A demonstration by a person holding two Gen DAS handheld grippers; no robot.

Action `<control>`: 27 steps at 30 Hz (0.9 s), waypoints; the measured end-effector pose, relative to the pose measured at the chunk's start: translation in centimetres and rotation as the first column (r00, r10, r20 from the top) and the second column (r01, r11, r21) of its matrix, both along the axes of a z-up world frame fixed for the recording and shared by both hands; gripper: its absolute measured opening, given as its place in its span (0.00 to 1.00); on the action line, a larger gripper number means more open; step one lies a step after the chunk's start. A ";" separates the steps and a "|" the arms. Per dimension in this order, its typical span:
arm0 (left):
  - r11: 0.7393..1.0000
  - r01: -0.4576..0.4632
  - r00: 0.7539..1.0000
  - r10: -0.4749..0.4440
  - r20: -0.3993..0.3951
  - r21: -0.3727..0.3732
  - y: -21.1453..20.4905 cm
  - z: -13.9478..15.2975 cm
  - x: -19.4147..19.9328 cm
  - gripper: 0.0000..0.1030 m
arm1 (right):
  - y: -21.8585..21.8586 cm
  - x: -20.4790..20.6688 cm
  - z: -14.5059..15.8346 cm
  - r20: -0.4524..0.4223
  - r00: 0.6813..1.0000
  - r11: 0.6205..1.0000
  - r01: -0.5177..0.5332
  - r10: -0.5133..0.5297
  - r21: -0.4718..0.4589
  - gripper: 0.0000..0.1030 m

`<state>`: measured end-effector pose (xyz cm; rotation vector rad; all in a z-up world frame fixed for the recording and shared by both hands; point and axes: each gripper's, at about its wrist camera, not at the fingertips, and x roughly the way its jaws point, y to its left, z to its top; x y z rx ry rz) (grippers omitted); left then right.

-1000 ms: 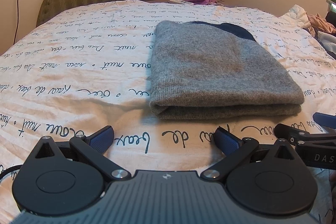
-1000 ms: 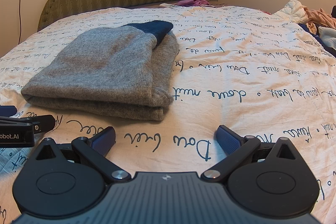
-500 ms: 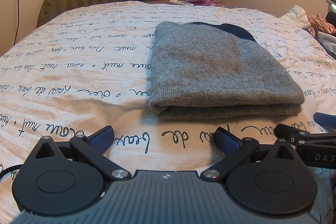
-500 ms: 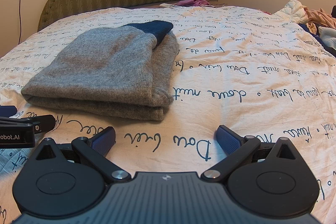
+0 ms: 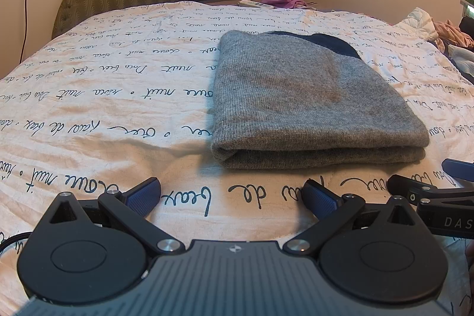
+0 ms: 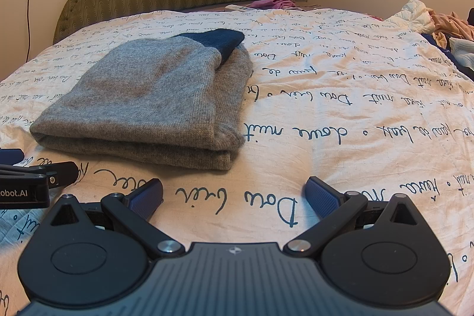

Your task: Fold small clothes

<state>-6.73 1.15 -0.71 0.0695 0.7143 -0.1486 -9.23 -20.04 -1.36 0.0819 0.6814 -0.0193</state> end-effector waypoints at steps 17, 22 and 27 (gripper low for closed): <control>1.000 0.000 1.000 0.000 0.000 0.000 0.0 0.0 0.0 1.00 | 0.0 0.0 0.0 0.000 1.000 1.000 0.001 -0.001 0.000 1.00; 1.000 0.000 1.000 0.000 -0.002 0.000 0.0 0.0 0.1 1.00 | 0.0 0.0 0.0 0.000 1.000 1.000 0.000 0.000 0.000 1.00; 1.000 -0.015 1.000 0.015 -0.023 -0.017 0.2 0.6 0.0 1.00 | 0.0 0.0 0.6 -0.028 0.999 1.000 -0.026 0.026 -0.003 1.00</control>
